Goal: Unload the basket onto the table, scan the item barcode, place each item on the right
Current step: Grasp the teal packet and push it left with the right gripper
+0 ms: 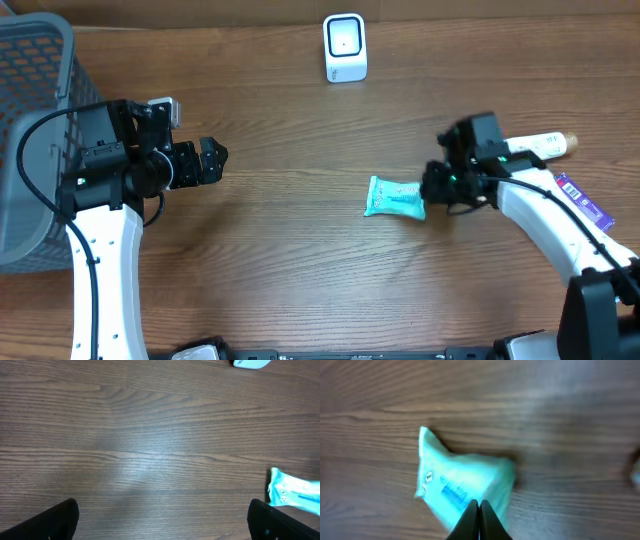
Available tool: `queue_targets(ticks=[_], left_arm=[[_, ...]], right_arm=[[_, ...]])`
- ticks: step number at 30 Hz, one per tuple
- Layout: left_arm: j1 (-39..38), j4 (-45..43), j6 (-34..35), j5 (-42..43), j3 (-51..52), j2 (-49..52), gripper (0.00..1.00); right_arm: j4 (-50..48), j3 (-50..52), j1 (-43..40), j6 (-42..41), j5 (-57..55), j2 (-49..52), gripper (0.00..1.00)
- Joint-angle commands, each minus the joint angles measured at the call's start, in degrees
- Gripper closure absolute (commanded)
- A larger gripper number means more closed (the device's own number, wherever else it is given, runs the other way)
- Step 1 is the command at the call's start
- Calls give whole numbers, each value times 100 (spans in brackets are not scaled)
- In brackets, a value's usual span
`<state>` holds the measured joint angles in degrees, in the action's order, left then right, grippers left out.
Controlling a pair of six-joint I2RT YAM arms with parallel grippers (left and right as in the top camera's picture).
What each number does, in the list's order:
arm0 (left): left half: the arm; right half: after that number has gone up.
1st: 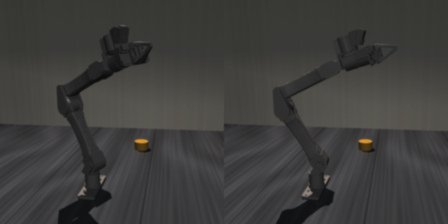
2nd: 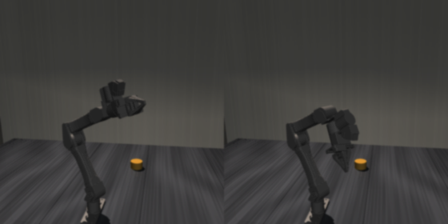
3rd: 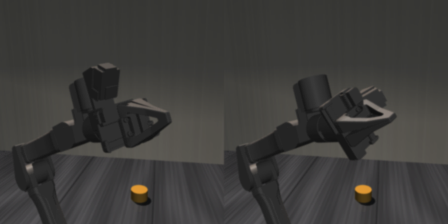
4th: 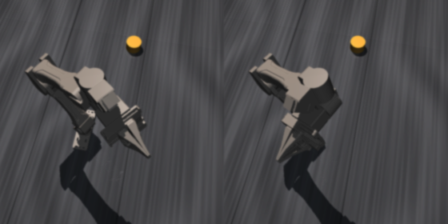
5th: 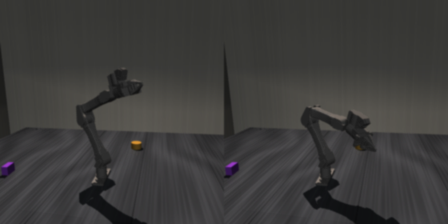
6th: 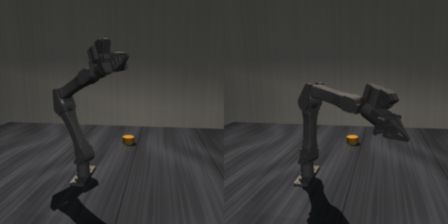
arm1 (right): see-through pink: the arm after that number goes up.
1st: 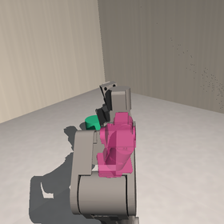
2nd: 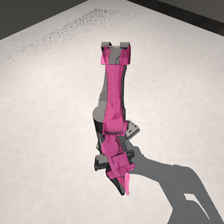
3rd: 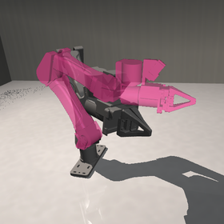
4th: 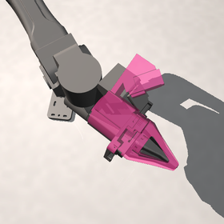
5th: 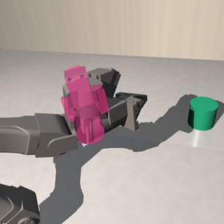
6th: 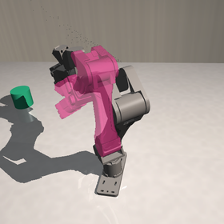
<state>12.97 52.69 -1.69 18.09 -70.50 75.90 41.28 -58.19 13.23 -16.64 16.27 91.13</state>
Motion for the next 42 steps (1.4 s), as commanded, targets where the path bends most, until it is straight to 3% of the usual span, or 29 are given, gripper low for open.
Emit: queue_targets(ticks=[1,8,9,10,12,15,25,34,42], left_arm=[[-26,-4,-48,85,-74,-26,0],[-26,-4,-48,83,-74,-26,0],[-26,-4,-50,85,-74,-26,1],[-26,-4,-48,85,-74,-26,0],[-26,-2,-48,85,-74,-26,0],[-26,-4,-50,85,-74,-26,1],[-26,-4,-48,85,-74,-26,1],[-26,-4,-48,85,-74,-26,0],[-26,-4,-48,85,-74,-26,0]], right_arm=[[260,-595,662,48,-1373,-129,96],[197,-732,1080,-17,-1386,-129,96],[245,-732,1058,-87,-1300,-129,77],[343,-732,1005,-256,-1158,-129,43],[522,-730,868,-442,-857,-129,28],[765,-662,461,-433,-197,-127,15],[413,-55,-748,857,2109,286,21],[122,-55,-861,997,2450,1574,24],[55,-55,-1073,1373,2498,1829,23]])
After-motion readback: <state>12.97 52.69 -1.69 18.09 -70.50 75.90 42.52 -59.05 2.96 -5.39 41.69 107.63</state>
